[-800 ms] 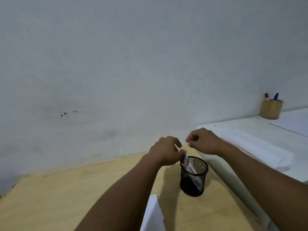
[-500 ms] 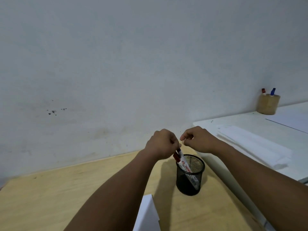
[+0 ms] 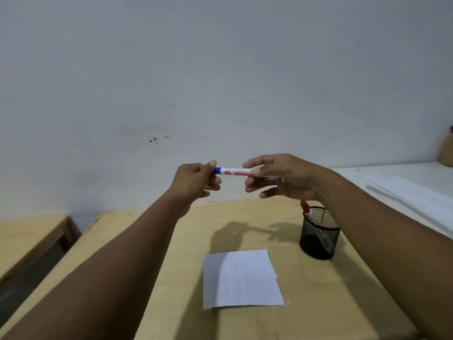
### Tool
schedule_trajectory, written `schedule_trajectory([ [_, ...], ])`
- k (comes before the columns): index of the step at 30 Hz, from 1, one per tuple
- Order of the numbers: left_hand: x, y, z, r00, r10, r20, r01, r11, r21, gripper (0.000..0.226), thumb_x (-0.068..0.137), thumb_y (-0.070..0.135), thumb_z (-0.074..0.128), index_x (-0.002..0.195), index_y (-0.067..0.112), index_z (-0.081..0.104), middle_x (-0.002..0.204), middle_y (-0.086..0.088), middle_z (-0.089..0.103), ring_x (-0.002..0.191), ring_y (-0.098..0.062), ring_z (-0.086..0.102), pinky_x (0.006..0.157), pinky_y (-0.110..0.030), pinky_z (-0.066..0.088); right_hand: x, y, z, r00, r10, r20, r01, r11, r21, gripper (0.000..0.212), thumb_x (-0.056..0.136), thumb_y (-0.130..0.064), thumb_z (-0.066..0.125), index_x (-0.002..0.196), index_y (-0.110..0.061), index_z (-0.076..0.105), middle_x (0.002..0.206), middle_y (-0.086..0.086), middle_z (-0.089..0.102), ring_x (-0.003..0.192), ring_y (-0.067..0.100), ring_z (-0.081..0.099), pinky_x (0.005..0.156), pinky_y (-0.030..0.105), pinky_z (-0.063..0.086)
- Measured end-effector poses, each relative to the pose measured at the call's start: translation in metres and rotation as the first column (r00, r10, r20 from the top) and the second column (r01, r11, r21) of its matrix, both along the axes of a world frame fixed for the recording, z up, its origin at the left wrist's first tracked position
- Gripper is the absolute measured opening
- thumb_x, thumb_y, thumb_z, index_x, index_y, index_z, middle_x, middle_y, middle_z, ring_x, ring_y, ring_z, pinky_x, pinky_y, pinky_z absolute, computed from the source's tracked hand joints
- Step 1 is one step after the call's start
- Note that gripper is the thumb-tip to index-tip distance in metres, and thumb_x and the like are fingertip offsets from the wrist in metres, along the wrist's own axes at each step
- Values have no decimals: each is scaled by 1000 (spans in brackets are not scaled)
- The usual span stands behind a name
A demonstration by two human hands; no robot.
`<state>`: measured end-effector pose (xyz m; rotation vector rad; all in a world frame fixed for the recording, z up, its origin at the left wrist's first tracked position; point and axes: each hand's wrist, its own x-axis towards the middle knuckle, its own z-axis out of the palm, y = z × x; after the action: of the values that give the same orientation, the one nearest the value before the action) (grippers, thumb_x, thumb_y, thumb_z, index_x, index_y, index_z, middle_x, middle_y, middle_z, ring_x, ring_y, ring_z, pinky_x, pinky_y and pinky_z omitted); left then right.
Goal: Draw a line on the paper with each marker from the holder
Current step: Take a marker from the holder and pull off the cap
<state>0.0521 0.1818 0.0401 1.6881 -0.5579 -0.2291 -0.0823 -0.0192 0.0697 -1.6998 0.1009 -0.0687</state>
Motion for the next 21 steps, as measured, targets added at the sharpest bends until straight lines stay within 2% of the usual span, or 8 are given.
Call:
schedule_trajectory([
  [4,7,42,-25,989,101,-104,-100,995,16,42,102,48,51,92,11,68,72,-2,72,66,-18,72,73,-35,49,21,43,-17,999,-1,45,-13,953,304,31,90,-28,72,117,-13,70,92,6,75,90,22,75,72,32,53],
  [7,2,54,-43,989,81,-126,-73,995,69,45,104,48,44,90,11,64,65,-2,64,61,-20,68,71,-35,47,41,79,-43,996,-77,-37,84,952,293,29,88,-39,74,101,-13,70,76,5,71,60,16,66,54,26,43],
  [9,2,57,-55,985,63,-159,-53,997,63,45,106,45,39,80,12,56,57,-1,51,54,-21,60,69,-34,46,51,94,-57,995,-88,-43,97,948,303,24,92,-32,72,99,-9,69,73,8,68,52,14,62,50,23,40],
  [14,21,82,-76,949,131,-287,-164,982,-93,45,108,40,37,70,16,42,57,3,27,53,-19,28,54,-28,36,48,75,-62,998,14,69,-31,966,255,14,92,-8,70,106,-7,72,89,14,77,84,27,77,72,31,53],
  [15,26,91,-83,960,163,-226,-180,982,-54,46,108,40,37,69,16,41,56,3,29,51,-18,30,57,-30,36,45,66,-61,997,0,80,-21,965,260,15,91,-9,69,106,-7,71,90,14,77,87,29,78,74,33,54],
  [17,37,107,-100,980,178,85,-192,962,196,52,107,42,38,67,10,44,54,-1,45,46,-18,46,61,-34,42,42,48,-63,996,-56,65,34,956,291,19,92,-12,67,110,-4,71,98,17,77,95,35,78,76,37,55],
  [19,43,112,-118,934,43,355,-223,847,483,56,104,47,41,69,6,55,65,-8,65,58,-25,61,60,-37,46,40,39,-72,997,-82,8,75,942,327,27,95,-12,62,118,-2,70,112,22,76,104,41,76,80,42,57],
  [21,43,109,-133,900,-140,413,-198,714,672,49,100,52,45,71,15,59,73,-4,69,66,-24,62,59,-35,44,41,41,-86,994,-103,-33,108,944,313,25,94,-12,63,115,-3,73,113,23,76,100,38,77,77,41,58],
])
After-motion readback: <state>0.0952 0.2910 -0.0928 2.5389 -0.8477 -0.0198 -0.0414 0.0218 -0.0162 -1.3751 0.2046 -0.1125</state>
